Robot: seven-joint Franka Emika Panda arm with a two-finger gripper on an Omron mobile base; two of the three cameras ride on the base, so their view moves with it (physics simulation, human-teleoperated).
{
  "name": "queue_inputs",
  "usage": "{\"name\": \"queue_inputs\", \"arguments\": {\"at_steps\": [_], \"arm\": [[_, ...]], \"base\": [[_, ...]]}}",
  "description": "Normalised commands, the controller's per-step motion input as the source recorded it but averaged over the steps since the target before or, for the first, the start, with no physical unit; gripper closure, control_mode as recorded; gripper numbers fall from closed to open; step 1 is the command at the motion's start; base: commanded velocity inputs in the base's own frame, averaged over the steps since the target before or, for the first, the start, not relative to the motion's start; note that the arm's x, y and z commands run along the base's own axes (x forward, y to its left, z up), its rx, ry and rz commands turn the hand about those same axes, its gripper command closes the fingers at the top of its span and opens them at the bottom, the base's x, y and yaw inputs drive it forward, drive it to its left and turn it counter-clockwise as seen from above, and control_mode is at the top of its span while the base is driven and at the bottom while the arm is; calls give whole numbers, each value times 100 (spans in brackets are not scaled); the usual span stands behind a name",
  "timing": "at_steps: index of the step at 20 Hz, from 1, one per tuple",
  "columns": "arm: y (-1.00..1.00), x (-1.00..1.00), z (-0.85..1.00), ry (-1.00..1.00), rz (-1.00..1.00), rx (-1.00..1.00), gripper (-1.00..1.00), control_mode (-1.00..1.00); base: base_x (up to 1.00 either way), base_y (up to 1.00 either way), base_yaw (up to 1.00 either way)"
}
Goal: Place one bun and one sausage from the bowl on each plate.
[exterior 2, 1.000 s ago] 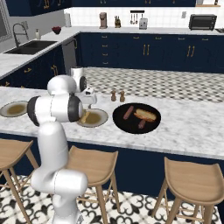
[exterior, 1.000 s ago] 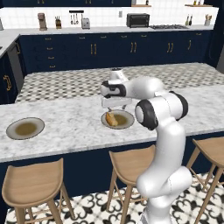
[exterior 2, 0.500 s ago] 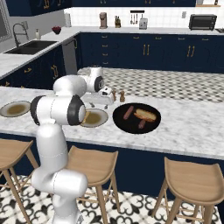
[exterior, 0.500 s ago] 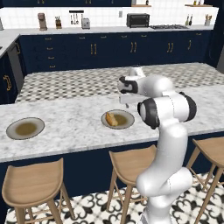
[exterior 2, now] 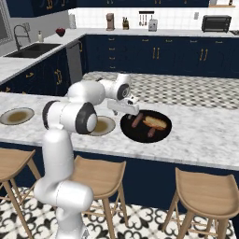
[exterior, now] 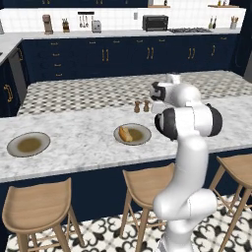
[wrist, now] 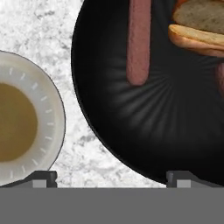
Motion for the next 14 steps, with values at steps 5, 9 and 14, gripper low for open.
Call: {"name": "queue_inputs", "arguments": {"at_steps": [5,9,14], "arm": [[-46,20,-22,-4,0,2,-100,-100],[-21,21,-26,-2,0,0,-100,-100],[-11,27,-25,0,0,0,-100,-100]], "base": [[0,0,0],[0,0,0],[0,0,0]]}}
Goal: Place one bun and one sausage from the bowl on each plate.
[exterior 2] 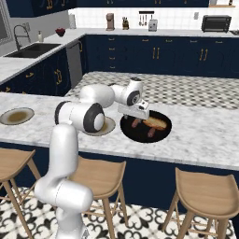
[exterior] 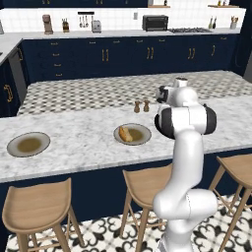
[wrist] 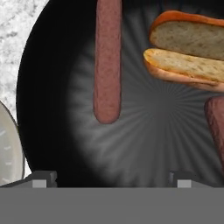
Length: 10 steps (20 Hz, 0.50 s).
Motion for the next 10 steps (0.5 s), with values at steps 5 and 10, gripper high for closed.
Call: {"name": "queue_inputs", "arguments": {"at_steps": [5,10], "arm": [[0,13,-13,0,0,0,-100,-100],[0,22,-28,0,0,0,-100,-100]], "base": [[0,0,0],[0,0,0]]}}
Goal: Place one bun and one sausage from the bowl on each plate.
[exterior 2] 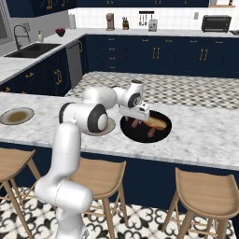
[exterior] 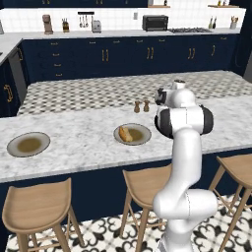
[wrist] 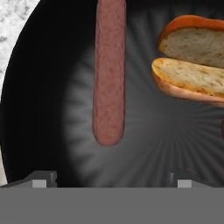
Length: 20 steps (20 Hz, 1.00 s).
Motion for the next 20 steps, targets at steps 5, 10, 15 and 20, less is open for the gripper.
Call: {"name": "queue_inputs", "arguments": {"at_steps": [5,10,15,20], "arm": [[0,35,-28,0,0,0,-100,-100],[-3,30,-24,0,0,0,-100,-100],[-1,3,-32,0,0,0,-100,-100],[0,-3,-15,0,0,0,-100,-100]], "base": [[0,0,0],[0,0,0],[0,0,0],[0,0,0]]}}
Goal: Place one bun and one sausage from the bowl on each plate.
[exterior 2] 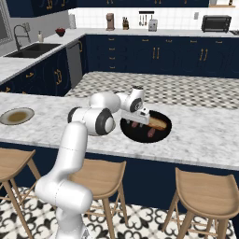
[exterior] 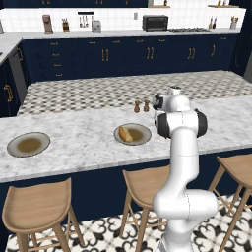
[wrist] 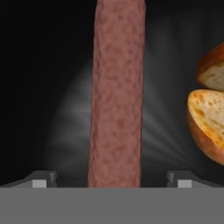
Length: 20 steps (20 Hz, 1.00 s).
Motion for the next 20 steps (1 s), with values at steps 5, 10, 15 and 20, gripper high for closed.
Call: {"name": "queue_inputs", "arguments": {"at_steps": [5,10,15,20], "arm": [[0,0,0,0,0,0,100,-100],[0,0,0,0,0,0,100,-100],[0,0,3,-2,0,0,100,-100],[-6,-7,41,-1,0,1,100,-100]], "base": [[0,0,0],[0,0,0],[0,0,0],[0,0,0]]}}
